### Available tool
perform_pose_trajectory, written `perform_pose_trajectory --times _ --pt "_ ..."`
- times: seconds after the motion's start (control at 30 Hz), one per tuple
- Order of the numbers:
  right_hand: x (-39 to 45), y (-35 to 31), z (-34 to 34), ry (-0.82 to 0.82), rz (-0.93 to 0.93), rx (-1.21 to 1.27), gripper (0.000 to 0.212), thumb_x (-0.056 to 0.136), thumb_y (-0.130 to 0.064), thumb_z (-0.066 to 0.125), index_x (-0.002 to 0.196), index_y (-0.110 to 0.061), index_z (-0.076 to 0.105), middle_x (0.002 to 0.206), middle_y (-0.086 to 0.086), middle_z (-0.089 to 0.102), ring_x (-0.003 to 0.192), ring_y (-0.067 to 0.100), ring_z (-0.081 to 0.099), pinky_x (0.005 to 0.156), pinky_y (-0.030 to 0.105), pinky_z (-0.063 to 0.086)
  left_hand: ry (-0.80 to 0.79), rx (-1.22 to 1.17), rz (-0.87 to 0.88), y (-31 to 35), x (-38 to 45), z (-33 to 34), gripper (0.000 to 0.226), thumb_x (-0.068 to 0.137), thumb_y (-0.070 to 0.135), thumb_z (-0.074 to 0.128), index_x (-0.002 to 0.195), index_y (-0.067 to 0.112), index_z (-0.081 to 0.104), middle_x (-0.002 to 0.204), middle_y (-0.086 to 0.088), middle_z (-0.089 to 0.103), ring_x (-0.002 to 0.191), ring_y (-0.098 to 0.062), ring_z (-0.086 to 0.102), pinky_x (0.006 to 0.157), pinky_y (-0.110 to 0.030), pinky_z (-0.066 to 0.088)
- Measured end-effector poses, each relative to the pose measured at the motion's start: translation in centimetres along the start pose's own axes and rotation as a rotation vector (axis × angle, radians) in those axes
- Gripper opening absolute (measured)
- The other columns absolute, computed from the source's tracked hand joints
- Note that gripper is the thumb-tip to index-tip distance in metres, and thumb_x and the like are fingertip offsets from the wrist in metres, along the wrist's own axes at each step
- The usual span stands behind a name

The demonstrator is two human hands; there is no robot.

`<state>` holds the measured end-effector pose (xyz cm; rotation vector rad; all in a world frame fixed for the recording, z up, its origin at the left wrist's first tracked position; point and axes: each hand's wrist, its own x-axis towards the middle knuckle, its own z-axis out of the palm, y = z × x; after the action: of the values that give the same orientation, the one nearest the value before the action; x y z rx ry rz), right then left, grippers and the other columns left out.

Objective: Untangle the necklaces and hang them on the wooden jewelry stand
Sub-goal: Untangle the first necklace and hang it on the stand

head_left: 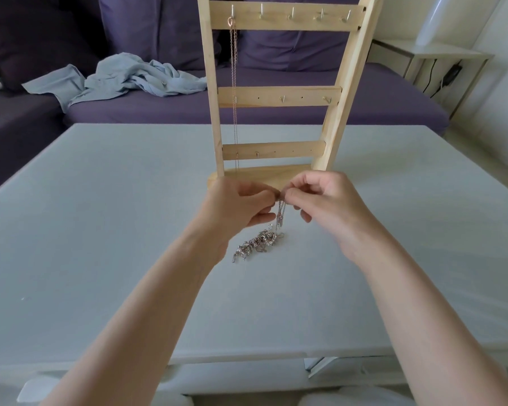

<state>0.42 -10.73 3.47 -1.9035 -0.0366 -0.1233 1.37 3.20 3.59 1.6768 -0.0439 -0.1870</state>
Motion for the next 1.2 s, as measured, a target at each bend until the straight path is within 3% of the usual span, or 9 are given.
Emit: perform_pose_trajectory --times 0.17,0.27,0.37,0.5,0.63,0.93,1.0,1.13,1.2 --pt "0.0 -0.3 -0.3 0.021 0.047 0.047 0.013 0.081 -0.005 0.062 0.069 -0.010 0.066 0.062 0.002 0.056 0.061 0.012 0.045 0.054 0.021 0.036 0.001 0.234 0.193 -0.2 0.1 -0.3 0.012 0.081 0.008 0.070 0.075 0.019 0.073 0.064 0.006 0.067 0.058 -0.003 0.061 0.067 -0.021 0.055" --pt "-0.1 -0.3 -0.4 0.008 0.061 0.052 0.007 0.080 -0.004 0.062 0.076 -0.003 0.068 0.066 0.007 0.056 0.065 0.016 0.045 0.055 0.022 0.036 0.057 0.399 0.334 -0.3 0.2 -0.2 0.012 0.079 0.014 0.073 0.071 0.022 0.072 0.054 0.016 0.061 0.054 0.002 0.056 0.054 -0.007 0.040" --pt "-0.1 -0.4 -0.8 -0.012 0.081 0.068 0.010 0.081 -0.003 0.061 0.073 -0.003 0.067 0.061 0.002 0.055 0.061 0.013 0.046 0.052 0.019 0.037 0.087 0.522 0.441 -0.3 0.0 0.0 0.022 0.081 0.015 0.070 0.065 0.029 0.063 0.058 0.018 0.059 0.062 0.001 0.058 0.058 -0.005 0.038" --pt "-0.2 -0.5 -1.3 -0.075 0.199 0.043 0.012 0.081 -0.003 0.062 0.069 -0.006 0.064 0.058 -0.001 0.054 0.054 0.008 0.047 0.051 0.018 0.037 0.003 0.582 0.507 -0.5 0.1 0.0 0.017 0.081 0.009 0.067 0.070 0.020 0.061 0.063 0.015 0.058 0.066 -0.001 0.057 0.060 -0.007 0.041" --pt "-0.1 -0.2 -1.3 -0.078 0.294 -0.008 0.013 0.080 -0.004 0.063 0.068 -0.006 0.061 0.058 0.001 0.052 0.051 0.010 0.046 0.052 0.020 0.038 -0.068 0.648 0.581 -1.1 0.1 0.3 0.007 0.082 0.006 0.065 0.076 0.009 0.062 0.068 0.012 0.056 0.064 -0.009 0.057 0.061 -0.020 0.045" --pt "-0.5 -0.4 -1.6 -0.144 0.260 0.089 0.024 0.088 -0.001 0.052 0.064 -0.005 0.053 0.060 0.003 0.047 0.048 0.008 0.043 0.048 0.017 0.037 -0.105 0.313 0.232 -1.1 0.7 0.8 0.019 0.085 0.009 0.059 0.068 0.018 0.057 0.055 0.019 0.058 0.058 -0.003 0.062 0.067 -0.028 0.056" --pt "-0.4 -0.4 -1.6 -0.164 0.291 0.121 0.026 0.088 0.000 0.050 0.063 -0.006 0.051 0.060 0.004 0.047 0.049 0.009 0.041 0.046 0.016 0.036 -0.070 0.381 0.293 -1.0 0.7 1.0 0.019 0.081 0.011 0.061 0.065 0.021 0.056 0.058 0.020 0.059 0.059 -0.004 0.062 0.068 -0.029 0.054" --pt "-0.3 -0.6 -1.6 -0.130 0.353 0.193 0.027 0.087 -0.001 0.052 0.061 -0.008 0.051 0.058 0.004 0.046 0.051 0.013 0.040 0.044 0.018 0.035 0.002 0.538 0.506 -0.6 0.5 1.0 0.024 0.078 0.011 0.063 0.064 0.025 0.050 0.059 0.018 0.057 0.062 0.003 0.059 0.055 -0.011 0.042" --pt "-0.3 -0.6 -1.6 -0.109 0.378 0.216 0.026 0.087 -0.001 0.052 0.061 -0.007 0.051 0.055 0.004 0.046 0.050 0.014 0.039 0.043 0.019 0.035 0.002 0.591 0.668 -0.7 0.4 1.1 0.015 0.075 0.016 0.060 0.066 0.022 0.049 0.063 0.015 0.054 0.065 -0.003 0.058 0.057 -0.019 0.047"
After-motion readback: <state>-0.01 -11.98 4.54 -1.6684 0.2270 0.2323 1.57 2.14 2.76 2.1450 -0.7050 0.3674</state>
